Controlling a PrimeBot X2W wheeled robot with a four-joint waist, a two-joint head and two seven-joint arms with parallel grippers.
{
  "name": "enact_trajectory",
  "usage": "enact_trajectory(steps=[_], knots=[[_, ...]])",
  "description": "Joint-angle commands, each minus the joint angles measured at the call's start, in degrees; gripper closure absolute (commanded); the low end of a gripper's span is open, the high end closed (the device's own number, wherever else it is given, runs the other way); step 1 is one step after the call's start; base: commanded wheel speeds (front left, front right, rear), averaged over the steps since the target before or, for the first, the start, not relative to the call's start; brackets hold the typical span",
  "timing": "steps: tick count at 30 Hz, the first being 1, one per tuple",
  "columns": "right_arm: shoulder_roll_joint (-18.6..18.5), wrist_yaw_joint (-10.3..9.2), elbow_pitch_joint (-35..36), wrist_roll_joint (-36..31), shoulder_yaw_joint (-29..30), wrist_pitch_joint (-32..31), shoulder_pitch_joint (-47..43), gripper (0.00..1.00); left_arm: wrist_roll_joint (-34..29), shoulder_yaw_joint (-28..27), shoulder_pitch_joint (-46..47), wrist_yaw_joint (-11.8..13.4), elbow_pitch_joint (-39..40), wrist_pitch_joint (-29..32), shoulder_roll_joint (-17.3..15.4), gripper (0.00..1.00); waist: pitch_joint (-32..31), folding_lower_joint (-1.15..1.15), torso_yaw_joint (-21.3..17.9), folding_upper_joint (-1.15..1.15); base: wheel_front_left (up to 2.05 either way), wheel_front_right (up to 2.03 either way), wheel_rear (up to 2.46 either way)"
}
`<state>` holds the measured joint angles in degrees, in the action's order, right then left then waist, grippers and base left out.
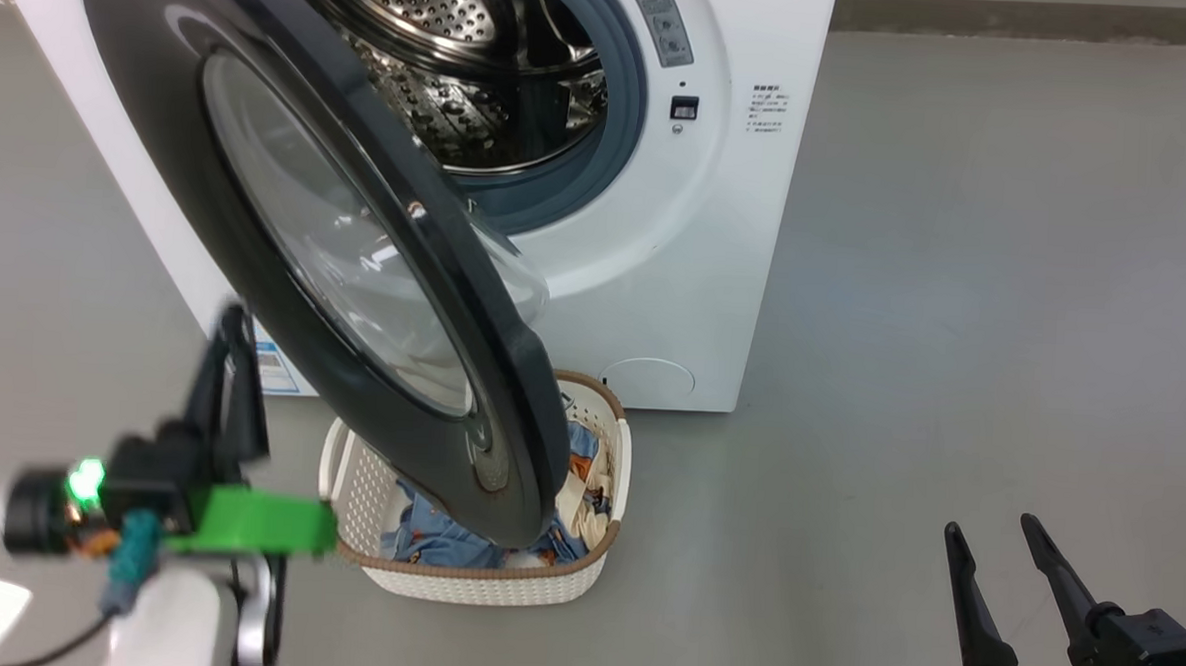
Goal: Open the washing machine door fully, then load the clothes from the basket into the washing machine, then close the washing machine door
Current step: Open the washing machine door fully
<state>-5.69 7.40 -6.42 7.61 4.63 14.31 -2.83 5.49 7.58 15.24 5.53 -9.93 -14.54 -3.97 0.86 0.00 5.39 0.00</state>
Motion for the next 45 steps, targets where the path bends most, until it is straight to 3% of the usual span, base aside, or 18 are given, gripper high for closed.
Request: enact_trajectory(steps=[1, 5, 8, 13, 18, 23, 29, 39, 45], knots=[[-0.5, 0.09, 1.7, -0.2, -1.1, 0.7, 0.9, 0.0, -0.8, -2.0, 3.3, 0.7, 2.7, -0.5, -1.3, 1.0, 0.4, 0.0, 0.2, 0.0, 0.0, 0.0, 0.0], [-0.5, 0.09, 1.7, -0.3, -1.1, 0.7, 1.3, 0.0, -2.1, -1.7, 8.2, 1.7, 9.3, -0.5, -1.0, 1.0, 0.9, 0.0, 0.3, 0.0, 0.0, 0.0, 0.0], [-0.4, 0.09, 1.6, -0.3, -1.3, 0.7, 1.5, 0.0, -2.3, 1.9, 11.8, 1.0, 13.9, -0.5, -0.1, 1.0, 1.0, 0.0, 0.1, 0.0, 0.0, 0.0, 0.0], [-0.2, 0.09, 1.3, -0.1, -1.9, 0.7, 1.5, 0.0, 0.1, 10.7, 13.8, -1.9, 14.8, 1.8, 0.8, 1.0, 0.8, 0.0, -0.5, 0.0, 0.0, 0.0, 0.0], [-0.2, 0.09, 1.1, 0.1, -2.3, 0.7, 1.6, 0.0, 7.1, 20.8, 13.7, -4.1, 14.1, 6.8, 1.0, 1.0, 1.0, 0.0, -1.1, 0.0, 0.0, 0.0, 0.0], [-0.3, 0.09, 0.8, 0.3, -2.8, 0.7, 1.7, 0.0, 14.9, 29.3, 13.7, -2.8, 13.4, 9.4, 1.1, 1.0, 1.3, 0.0, -1.6, 0.0, 0.0, 0.0, 0.0], [-0.2, 0.09, 0.4, 0.7, -3.4, 0.7, 1.9, 0.0, 18.4, 35.4, 14.5, 0.1, 9.5, 10.4, 1.1, 1.0, 1.5, 0.0, -2.2, 0.0, 0.0, 0.0, 0.0], [0.1, 0.09, 0.2, 1.0, -3.6, 0.7, 2.1, 0.0, 18.9, 36.7, 16.2, 5.1, 1.0, 10.3, 1.1, 1.0, 2.1, 0.0, -2.9, 0.0, 0.0, 0.0, 0.0], [0.1, 0.09, 0.1, 1.1, -3.4, 0.7, 2.3, 0.0, 19.0, 35.6, 17.0, 6.4, -4.0, 9.5, 1.0, 1.0, 2.4, 0.0, -2.8, 0.0, 0.0, 0.0, 0.0]])
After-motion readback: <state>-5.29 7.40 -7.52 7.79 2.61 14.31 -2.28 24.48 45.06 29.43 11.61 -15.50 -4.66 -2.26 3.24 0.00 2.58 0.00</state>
